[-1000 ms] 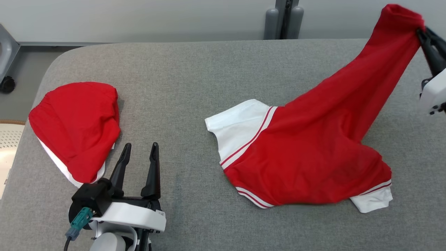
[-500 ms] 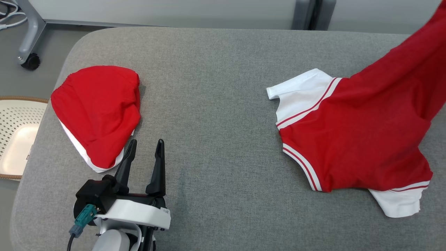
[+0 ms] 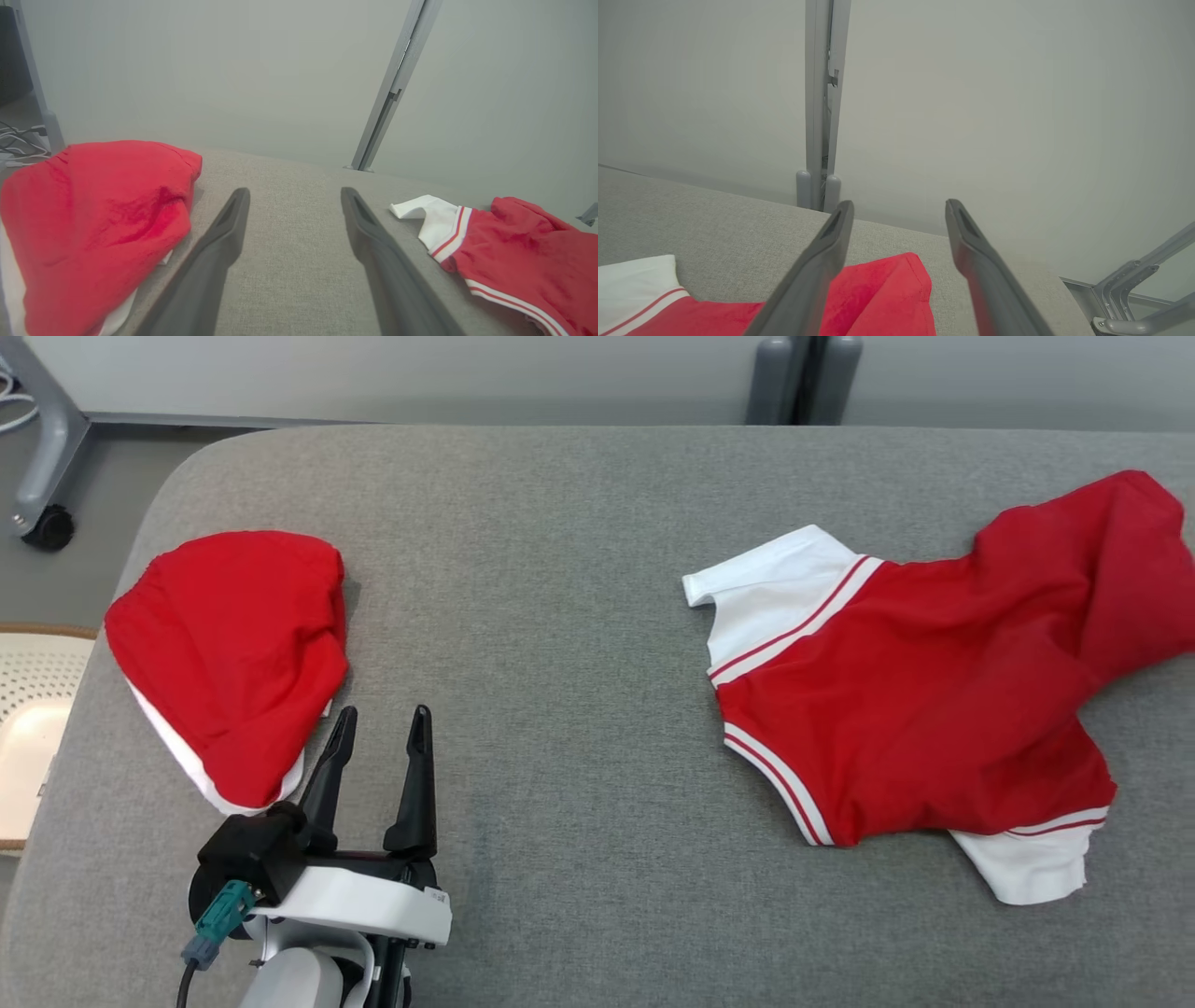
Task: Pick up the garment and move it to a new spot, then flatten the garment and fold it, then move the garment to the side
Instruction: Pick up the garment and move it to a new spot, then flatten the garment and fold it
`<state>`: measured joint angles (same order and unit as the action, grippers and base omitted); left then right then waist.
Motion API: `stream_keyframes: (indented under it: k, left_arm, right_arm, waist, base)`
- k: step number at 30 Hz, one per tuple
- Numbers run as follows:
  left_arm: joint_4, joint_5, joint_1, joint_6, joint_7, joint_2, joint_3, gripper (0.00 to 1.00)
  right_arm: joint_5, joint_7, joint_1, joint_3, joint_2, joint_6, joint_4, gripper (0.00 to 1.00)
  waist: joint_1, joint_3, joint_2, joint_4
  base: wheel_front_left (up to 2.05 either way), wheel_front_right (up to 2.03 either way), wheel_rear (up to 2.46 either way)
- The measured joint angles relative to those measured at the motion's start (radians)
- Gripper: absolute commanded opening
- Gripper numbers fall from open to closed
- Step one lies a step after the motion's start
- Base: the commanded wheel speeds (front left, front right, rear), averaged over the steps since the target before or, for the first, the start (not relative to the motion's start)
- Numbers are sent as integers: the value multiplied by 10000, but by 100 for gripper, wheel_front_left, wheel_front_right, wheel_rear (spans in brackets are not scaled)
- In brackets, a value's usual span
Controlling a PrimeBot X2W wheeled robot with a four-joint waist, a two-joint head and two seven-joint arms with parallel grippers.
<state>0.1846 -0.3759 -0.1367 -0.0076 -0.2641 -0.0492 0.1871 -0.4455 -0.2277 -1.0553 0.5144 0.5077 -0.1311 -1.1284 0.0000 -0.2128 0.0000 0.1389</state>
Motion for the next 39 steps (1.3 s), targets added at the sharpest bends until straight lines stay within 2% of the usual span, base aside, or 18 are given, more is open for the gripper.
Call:
stream_keyframes:
  k: [5, 9, 13, 16, 20, 26, 30, 31, 32, 35, 39]
  left_arm:
    - [15, 94, 28, -90, 0, 4, -88, 100]
    - [12, 128, 72, -104, 0, 6, -115, 100]
    - [-19, 121, 106, -132, 0, 4, -92, 100]
    - [-38, 92, 114, -132, -2, 13, -38, 100]
    - [-54, 88, 115, -119, 0, 4, -69, 100]
    - [6, -46, 153, -121, -2, 10, 117, 100]
    - [115, -125, 275, -180, 0, 12, 303, 100]
    - [115, -125, 275, -180, 0, 12, 303, 100]
    - [150, -157, 278, -180, -2, 6, 341, 100]
    - [188, -199, 279, -176, -2, 12, 355, 100]
    - [194, -201, 268, -146, 0, 4, 339, 100]
  right_arm:
    - [-792, -211, 248, 115, -46, 0, 917, 100]
    - [-1436, -314, 895, 290, 73, 8, 2449, 100]
    - [-1931, -337, 1938, -380, 410, 2, 4458, 100]
    - [-1964, -339, 3075, -1375, 433, 4, 5726, 100]
    - [-1615, -341, 4834, -2564, -48, 2, 7402, 100]
    - [-894, -343, 7616, -3988, -1214, 2, 9231, 100]
    - [-336, -343, 8940, -4345, -1979, 4, 9860, 100]
    - [-336, -343, 8940, -4345, -1979, 4, 9860, 100]
    - [-94, -343, 9330, -4454, -2332, 4, 9965, 100]
    - [259, -345, 9537, -4527, -2711, 4, 10094, 100]
    - [378, -357, 9540, -4474, -2892, 4, 10176, 100]
  waist:
    - [0, 244, 0, -447]
    - [0, 436, 0, -839]
    - [0, 593, 0, -1230]
    - [0, 669, 0, -1485]
    - [0, 778, 1, -1738]
    - [0, 882, 0, -1978]
    - [0, 960, 0, -2123]
    - [0, 960, 0, -2123]
    - [0, 980, 0, -2213]
    - [0, 978, 0, -2352]
    - [0, 914, 0, -2468]
  base:
    - [0, 0, 0]
    - [0, 0, 0]
    - [0, 0, 0]
    - [0, 0, 0]
    - [0, 0, 0]
    - [0, 0, 0]
    - [0, 0, 0]
    - [0, 0, 0]
    - [0, 0, 0]
    - [0, 0, 0]
    - [0, 0, 0]
